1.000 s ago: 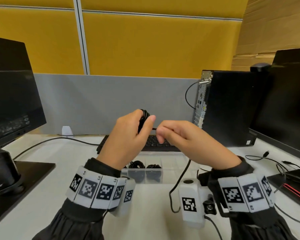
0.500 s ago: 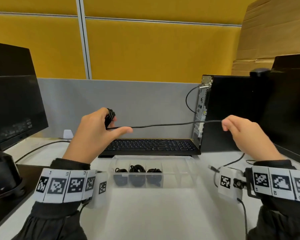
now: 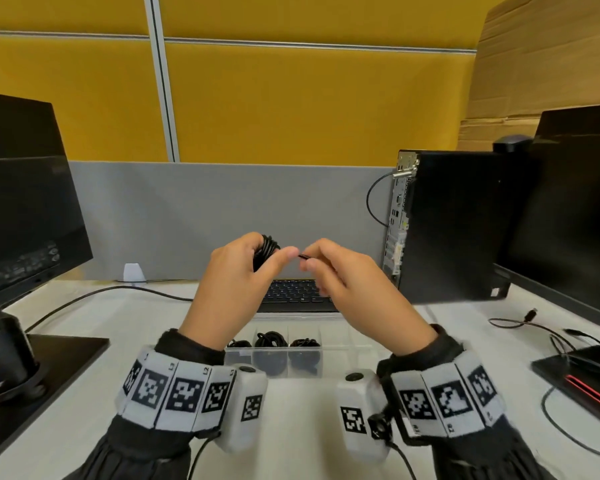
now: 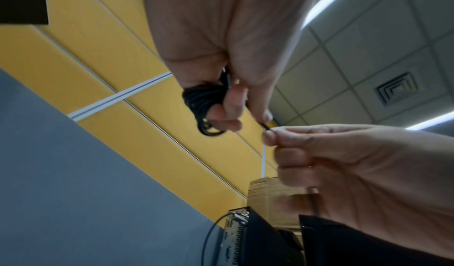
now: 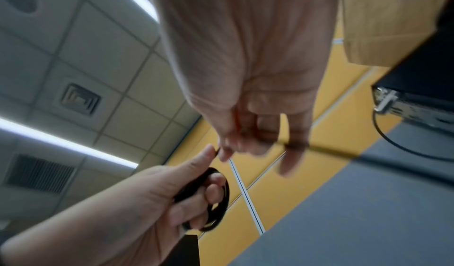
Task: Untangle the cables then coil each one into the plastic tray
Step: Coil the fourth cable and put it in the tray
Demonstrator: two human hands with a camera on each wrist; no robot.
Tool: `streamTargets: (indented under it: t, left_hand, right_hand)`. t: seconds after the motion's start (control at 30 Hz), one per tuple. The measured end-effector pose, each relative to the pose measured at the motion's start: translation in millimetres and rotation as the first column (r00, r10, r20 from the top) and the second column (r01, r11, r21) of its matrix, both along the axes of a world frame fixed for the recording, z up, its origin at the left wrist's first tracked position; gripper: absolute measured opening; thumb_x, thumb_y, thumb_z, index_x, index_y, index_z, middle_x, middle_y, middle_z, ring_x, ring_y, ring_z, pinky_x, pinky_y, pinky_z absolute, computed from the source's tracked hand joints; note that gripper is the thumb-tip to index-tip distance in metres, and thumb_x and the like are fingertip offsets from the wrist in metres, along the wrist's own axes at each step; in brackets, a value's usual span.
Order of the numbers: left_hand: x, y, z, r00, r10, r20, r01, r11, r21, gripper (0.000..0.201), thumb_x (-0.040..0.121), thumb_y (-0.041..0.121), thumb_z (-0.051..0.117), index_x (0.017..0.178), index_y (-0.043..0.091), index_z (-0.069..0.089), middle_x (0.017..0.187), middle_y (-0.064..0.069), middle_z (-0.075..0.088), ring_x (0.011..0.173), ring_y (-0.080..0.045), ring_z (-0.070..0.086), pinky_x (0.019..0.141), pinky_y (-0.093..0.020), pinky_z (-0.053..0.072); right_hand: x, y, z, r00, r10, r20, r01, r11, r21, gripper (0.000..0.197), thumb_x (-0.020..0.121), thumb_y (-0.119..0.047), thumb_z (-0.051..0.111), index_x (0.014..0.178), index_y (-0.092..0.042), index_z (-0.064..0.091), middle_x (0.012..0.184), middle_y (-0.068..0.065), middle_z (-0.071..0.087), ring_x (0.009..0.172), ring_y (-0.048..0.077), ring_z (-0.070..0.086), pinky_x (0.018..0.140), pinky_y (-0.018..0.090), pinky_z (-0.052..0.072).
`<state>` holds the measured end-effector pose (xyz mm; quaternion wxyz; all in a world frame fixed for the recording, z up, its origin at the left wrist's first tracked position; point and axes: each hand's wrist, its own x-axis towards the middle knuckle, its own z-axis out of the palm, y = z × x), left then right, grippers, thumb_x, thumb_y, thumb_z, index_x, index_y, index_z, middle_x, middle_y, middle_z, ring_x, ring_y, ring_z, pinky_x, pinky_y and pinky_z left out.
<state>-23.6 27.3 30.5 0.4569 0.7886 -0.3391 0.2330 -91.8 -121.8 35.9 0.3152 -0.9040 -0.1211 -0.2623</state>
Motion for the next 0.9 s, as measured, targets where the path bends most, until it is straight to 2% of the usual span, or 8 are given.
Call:
streamTargets:
  t: [0.1,0.2,0.3,0.37,0.5,0.63,0.77,0.9]
  left_hand:
    - [-5.6,0.3,4.3,0.944,-0.253,-0.213,0.265,0.964,0.032,0.043,0.087,0.043,0.051,0.073,0.003,0.059,0.046,0.004,0.050,0.044,-0.008,0.041,0.053,-0.023,0.039]
    - [-18.8,1.4,12.8,0.710,-0.615,-0.344,0.559,0.789,-0.256,0.026,0.094,0.022,0.050,0.080,0.002,0.059,0.048,0.004,0.052,0.046,-0.009,0.043,0.058,-0.019,0.043]
    - [-25.5,0.2,21.4,0.558,-0.805,-0.203,0.537,0.537,-0.651,0.021,0.091,0.018,0.048,0.089,0.000,0.058,0.056,0.000,0.059,0.058,-0.009,0.056,0.063,-0.018,0.048]
    - [-20.0,-2.2,18.9,0.606,-0.784,-0.136,0.446,0.476,-0.758,0.021,0.086,0.018,0.047,0.094,0.002,0.059,0.070,-0.001,0.068,0.074,-0.009,0.064,0.073,-0.018,0.050]
    - [0.4,-4.8,3.2,0.905,-0.398,-0.148,0.282,0.824,-0.492,0.036,0.098,0.016,0.041,0.080,0.024,0.072,0.087,-0.001,0.073,0.108,-0.015,0.061,0.093,-0.027,0.047]
    - [4.5,-1.5,-2.9,0.921,-0.275,-0.277,0.265,0.961,-0.075,0.048,0.098,0.036,0.035,0.078,0.005,0.066,0.062,0.001,0.068,0.069,-0.008,0.063,0.077,-0.025,0.045]
    - [-27.4,-0.1,12.7,0.566,-0.698,-0.439,0.636,0.708,-0.307,0.039,0.091,0.034,0.042,0.071,0.012,0.068,0.050,-0.008,0.055,0.048,-0.010,0.051,0.057,-0.017,0.044]
    - [-43.8,-2.1,32.2,0.477,-0.857,-0.193,0.478,0.438,-0.761,0.042,0.090,0.032,0.042,0.066,0.011,0.070,0.045,0.000,0.055,0.051,-0.010,0.054,0.054,-0.017,0.047]
  right_hand:
    - [3.0,-4.0,-0.1,0.973,-0.052,0.226,0.029,0.994,0.106,0.019,0.098,-0.016,0.045,0.091,-0.012,0.063,0.059,-0.019,0.057,0.053,0.003,0.047,0.053,0.013,0.036]
    - [6.8,-2.1,-5.6,0.915,-0.171,0.364,0.132,0.983,0.131,0.021,0.098,-0.025,0.045,0.091,-0.019,0.064,0.066,-0.007,0.059,0.052,0.009,0.045,0.053,0.024,0.040]
    - [8.9,5.7,-12.0,0.989,-0.128,0.067,0.130,0.991,-0.015,0.026,0.100,-0.033,0.035,0.100,-0.026,0.061,0.079,-0.001,0.063,0.073,0.020,0.057,0.071,0.045,0.050]
    - [5.6,13.1,-11.3,0.978,0.004,-0.210,-0.029,0.993,-0.117,0.030,0.102,-0.033,0.031,0.105,-0.028,0.060,0.099,-0.002,0.065,0.094,0.018,0.059,0.087,0.042,0.047]
    - [-10.8,13.6,1.2,0.920,0.070,-0.385,-0.179,0.950,-0.257,0.032,0.101,-0.033,0.033,0.103,-0.024,0.063,0.069,-0.017,0.050,0.066,-0.005,0.049,0.067,0.016,0.039]
    - [-27.4,-5.7,20.6,0.999,-0.035,0.033,0.040,0.987,-0.157,0.025,0.097,-0.032,0.045,0.078,-0.027,0.061,0.050,-0.018,0.051,0.050,0.001,0.047,0.051,0.017,0.031]
    - [-21.7,-20.6,18.6,0.903,-0.191,0.385,0.217,0.976,-0.026,0.031,0.095,-0.043,0.044,0.073,-0.027,0.060,0.050,-0.013,0.047,0.050,0.006,0.043,0.048,0.021,0.028]
    - [-5.9,-16.0,2.6,0.986,-0.168,0.016,0.167,0.956,-0.242,0.036,0.095,-0.053,0.026,0.077,-0.038,0.053,0.059,-0.013,0.049,0.057,0.001,0.047,0.058,0.030,0.039]
